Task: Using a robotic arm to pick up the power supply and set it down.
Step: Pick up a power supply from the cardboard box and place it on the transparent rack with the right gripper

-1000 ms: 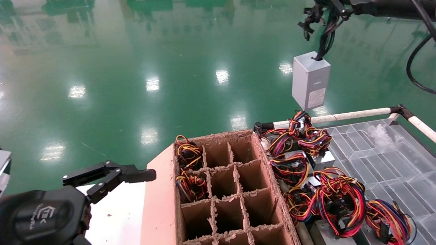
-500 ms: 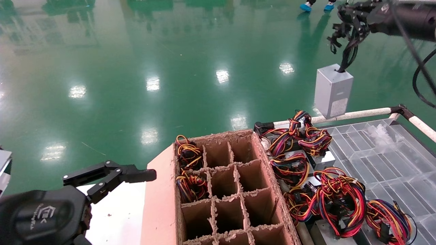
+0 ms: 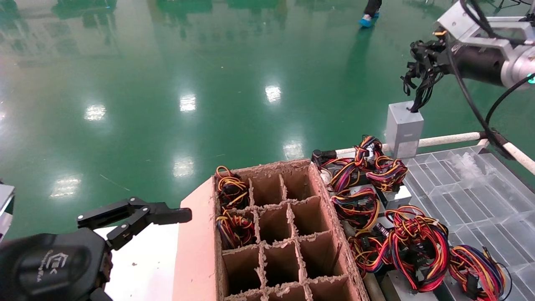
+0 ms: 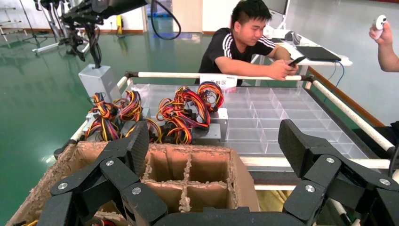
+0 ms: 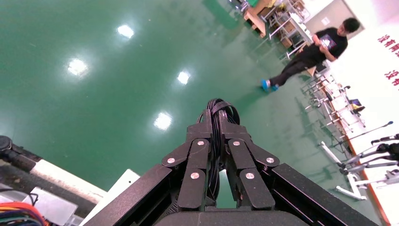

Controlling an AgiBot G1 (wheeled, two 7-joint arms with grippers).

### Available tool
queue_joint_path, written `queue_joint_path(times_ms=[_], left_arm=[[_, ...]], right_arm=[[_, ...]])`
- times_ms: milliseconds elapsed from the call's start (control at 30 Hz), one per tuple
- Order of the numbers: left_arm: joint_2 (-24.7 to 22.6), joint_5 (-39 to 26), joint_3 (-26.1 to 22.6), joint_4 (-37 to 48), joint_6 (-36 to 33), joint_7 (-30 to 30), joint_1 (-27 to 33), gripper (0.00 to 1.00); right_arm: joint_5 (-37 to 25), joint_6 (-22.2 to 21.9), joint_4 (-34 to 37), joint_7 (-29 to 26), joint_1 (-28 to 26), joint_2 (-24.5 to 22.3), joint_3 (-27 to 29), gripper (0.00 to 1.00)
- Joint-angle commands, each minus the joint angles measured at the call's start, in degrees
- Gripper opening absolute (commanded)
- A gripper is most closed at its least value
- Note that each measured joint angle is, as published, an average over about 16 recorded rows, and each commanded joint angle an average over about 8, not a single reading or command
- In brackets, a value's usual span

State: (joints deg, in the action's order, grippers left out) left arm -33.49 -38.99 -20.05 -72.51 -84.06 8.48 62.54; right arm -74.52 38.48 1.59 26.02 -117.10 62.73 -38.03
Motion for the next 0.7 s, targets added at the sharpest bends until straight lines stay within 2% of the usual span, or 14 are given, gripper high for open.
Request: queue_joint_path(times_ms=[33, 700], left_arm=[[0.0, 0.0, 0.0, 0.0, 0.0, 0.0, 0.0, 1.0], [0.0, 0.0, 0.0, 0.0, 0.0, 0.0, 0.0, 1.0]], right_arm=[[0.0, -0.5, 0.1, -0.2, 0.7, 0.2, 0.0, 0.0], [-0.1, -0.7, 0.2, -4.5, 4.8, 2.0, 0.0, 0.0]])
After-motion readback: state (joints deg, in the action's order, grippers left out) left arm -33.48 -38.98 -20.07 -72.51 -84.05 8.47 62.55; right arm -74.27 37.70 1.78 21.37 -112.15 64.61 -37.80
